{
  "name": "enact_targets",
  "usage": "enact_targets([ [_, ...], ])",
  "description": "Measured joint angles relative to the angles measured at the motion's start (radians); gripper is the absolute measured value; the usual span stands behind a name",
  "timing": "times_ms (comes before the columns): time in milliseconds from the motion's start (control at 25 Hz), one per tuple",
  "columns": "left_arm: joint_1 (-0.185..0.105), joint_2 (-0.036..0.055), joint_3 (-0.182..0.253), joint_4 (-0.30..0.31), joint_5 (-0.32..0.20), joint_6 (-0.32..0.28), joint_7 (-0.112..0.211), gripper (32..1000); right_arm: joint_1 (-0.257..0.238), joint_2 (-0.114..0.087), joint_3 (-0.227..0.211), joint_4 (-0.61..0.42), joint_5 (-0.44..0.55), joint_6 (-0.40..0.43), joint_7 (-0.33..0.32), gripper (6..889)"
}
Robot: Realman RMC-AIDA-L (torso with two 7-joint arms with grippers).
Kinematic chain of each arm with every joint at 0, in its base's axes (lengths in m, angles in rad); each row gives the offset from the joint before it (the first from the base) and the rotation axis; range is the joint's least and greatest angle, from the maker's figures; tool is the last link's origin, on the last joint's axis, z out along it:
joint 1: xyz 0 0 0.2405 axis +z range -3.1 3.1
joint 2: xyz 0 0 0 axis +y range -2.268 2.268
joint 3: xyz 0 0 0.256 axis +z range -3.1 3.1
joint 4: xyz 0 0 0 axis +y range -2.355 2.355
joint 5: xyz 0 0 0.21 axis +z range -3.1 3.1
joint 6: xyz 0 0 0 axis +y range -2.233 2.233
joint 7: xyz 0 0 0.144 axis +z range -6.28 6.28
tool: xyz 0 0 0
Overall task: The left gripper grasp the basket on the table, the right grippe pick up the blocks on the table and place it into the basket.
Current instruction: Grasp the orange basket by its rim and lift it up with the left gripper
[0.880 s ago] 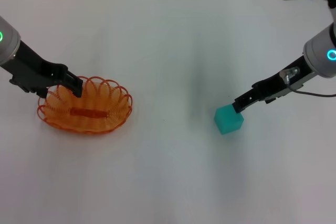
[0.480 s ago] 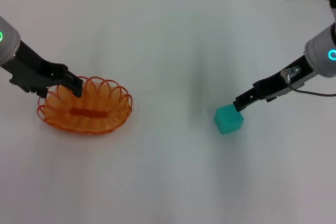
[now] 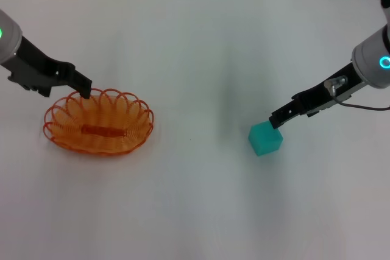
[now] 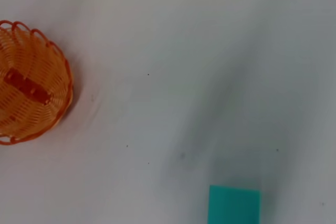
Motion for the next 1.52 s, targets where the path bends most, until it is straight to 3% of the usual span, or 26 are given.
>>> enact_targets([
  [120, -0.002, 0.0056, -0.015, -0.022, 0.039, 0.039, 0.036, 842, 0.001, 0.000, 0.000, 0.002, 0.001, 0.000, -0.004, 887],
  [280, -0.035, 0.0218, -0.112, -0.152, 0.066, 0.090, 0.118, 842, 0.002, 0.000, 0.000, 0.007, 0.002, -0.001, -0.010, 887],
  [360, -0.058, 0.0394, -0.160, -0.247, 0.069, 0.123, 0.160, 842, 0.002, 0.000, 0.000, 0.008, 0.002, -0.002, -0.012, 886],
  [440, -0.075, 0.0593, -0.178, -0.337, 0.075, 0.165, 0.185, 842, 0.002, 0.001, 0.001, 0.009, 0.002, -0.003, -0.015, 886],
  [480, -0.078, 0.0658, -0.179, -0.369, 0.080, 0.186, 0.194, 842, 0.002, 0.001, 0.002, 0.009, 0.003, -0.003, -0.018, 886],
  [560, -0.080, 0.0701, -0.178, -0.399, 0.092, 0.215, 0.207, 841, 0.003, 0.004, 0.007, 0.009, 0.003, -0.004, -0.023, 886],
  [840, -0.090, 0.0503, -0.171, -0.441, 0.136, 0.271, 0.239, 841, 0.005, 0.008, 0.012, 0.009, 0.003, -0.005, -0.027, 886],
  [1200, -0.107, 0.0434, -0.172, -0.498, 0.148, 0.327, 0.253, 840, 0.004, 0.008, 0.012, 0.023, 0.016, -0.017, -0.039, 886],
  [1520, -0.141, 0.0310, -0.172, -0.585, 0.180, 0.384, 0.256, 840, 0.004, 0.008, 0.005, 0.026, 0.016, -0.026, -0.040, 886],
])
